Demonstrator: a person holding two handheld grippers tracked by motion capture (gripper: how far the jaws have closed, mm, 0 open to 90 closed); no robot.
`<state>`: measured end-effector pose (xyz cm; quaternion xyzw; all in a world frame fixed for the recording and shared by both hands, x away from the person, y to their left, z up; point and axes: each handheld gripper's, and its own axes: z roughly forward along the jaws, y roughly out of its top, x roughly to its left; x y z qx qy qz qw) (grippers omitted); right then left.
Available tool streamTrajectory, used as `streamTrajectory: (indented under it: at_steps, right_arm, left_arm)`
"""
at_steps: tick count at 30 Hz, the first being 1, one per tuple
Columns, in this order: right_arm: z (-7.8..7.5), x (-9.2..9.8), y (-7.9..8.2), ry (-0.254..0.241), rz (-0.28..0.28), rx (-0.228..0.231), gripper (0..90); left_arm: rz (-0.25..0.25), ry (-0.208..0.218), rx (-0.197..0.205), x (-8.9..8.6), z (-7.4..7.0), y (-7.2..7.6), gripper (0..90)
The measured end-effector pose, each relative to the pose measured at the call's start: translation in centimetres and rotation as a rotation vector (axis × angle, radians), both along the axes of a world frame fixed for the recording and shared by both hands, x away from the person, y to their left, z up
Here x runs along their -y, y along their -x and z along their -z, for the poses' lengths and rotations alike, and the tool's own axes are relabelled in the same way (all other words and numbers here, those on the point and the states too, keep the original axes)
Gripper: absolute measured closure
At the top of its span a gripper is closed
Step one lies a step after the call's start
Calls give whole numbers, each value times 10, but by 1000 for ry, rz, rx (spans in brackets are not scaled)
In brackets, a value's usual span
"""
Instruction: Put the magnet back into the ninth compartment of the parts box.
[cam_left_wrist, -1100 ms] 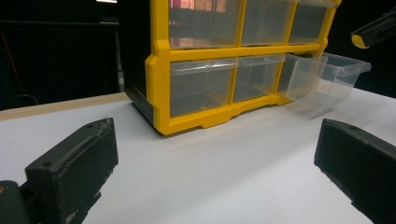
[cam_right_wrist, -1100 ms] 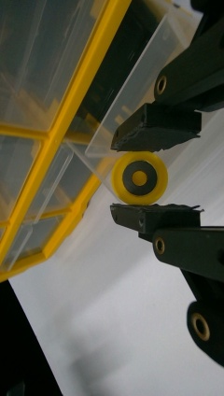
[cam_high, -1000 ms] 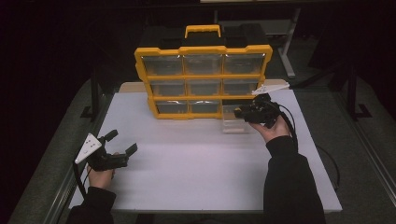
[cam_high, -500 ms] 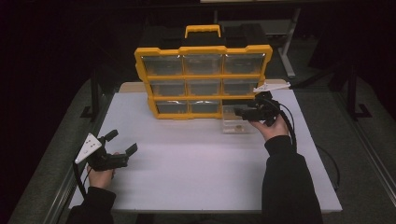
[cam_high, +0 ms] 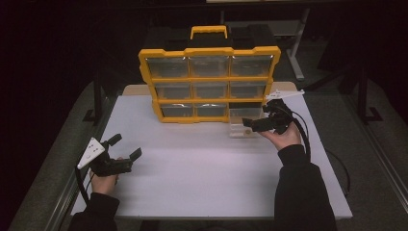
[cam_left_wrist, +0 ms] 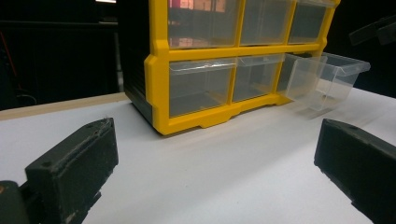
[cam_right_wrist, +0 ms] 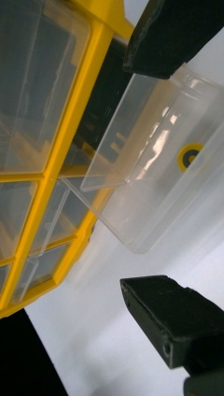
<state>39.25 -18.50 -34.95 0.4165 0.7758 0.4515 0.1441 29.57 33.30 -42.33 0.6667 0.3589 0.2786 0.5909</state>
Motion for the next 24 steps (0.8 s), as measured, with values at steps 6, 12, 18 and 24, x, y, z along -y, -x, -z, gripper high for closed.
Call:
streamTrajectory:
  at_steps: [6,12,18,24]
  right_arm:
    - [2,4,9,0,-3,24,0]
    - [8,13,20,-13,13,54,0]
    - [11,18,28,-16,32,79,0]
    - [15,22,38,-11,5,93,0]
  left_arm:
    - [1,-2,-1,0,0,0,0]
    - [0,-2,0,0,0,0,0]
    - [0,-3,-2,0,0,0,0]
    - [1,-7,-3,0,0,0,0]
